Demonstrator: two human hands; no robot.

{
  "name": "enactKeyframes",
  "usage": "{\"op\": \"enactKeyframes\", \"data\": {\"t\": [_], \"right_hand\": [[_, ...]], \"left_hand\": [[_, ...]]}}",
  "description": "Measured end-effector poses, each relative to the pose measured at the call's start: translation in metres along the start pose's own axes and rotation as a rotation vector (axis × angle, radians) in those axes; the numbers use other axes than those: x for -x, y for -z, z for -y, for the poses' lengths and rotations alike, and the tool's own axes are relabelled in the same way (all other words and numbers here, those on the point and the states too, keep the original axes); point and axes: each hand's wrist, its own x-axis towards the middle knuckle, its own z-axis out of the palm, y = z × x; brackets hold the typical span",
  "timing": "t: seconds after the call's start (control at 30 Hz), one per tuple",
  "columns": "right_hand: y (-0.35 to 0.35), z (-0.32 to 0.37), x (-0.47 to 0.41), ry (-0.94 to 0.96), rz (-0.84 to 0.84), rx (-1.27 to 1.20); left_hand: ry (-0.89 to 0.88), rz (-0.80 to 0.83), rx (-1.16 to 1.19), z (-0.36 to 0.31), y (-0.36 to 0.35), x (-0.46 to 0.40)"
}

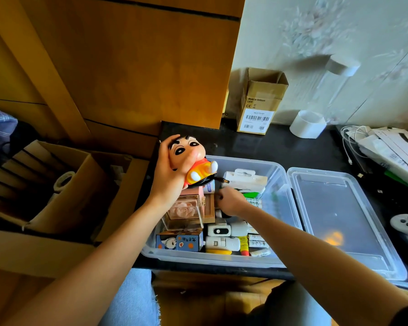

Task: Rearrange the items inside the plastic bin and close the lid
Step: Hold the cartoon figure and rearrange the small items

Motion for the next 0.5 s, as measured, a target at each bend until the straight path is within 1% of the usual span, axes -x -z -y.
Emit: {"op": "enactKeyframes", "data": {"t": [0.1, 0.17, 0.37, 0.5], "right_hand": [[0.008, -0.004, 0.006, 0.005, -0.096, 0.082], [0.011, -0.008, 0.011, 0.004, -0.109, 0.134], [0.040, -0.019, 0.031, 0.031, 0.001, 0.340], [0.062, -0.031, 0.054, 0.034, 0.115, 0.556]], "left_hand": [[0.007, 0.018, -0.006, 0.003, 0.000, 0.000], [0.005, 0.019, -0.029, 0.003, -0.001, -0.001], [-0.015, 0.012, -0.053, 0.004, -0.002, -0.001], [-0.027, 0.014, -0.042, 0.003, -0.003, -0.001]]}}
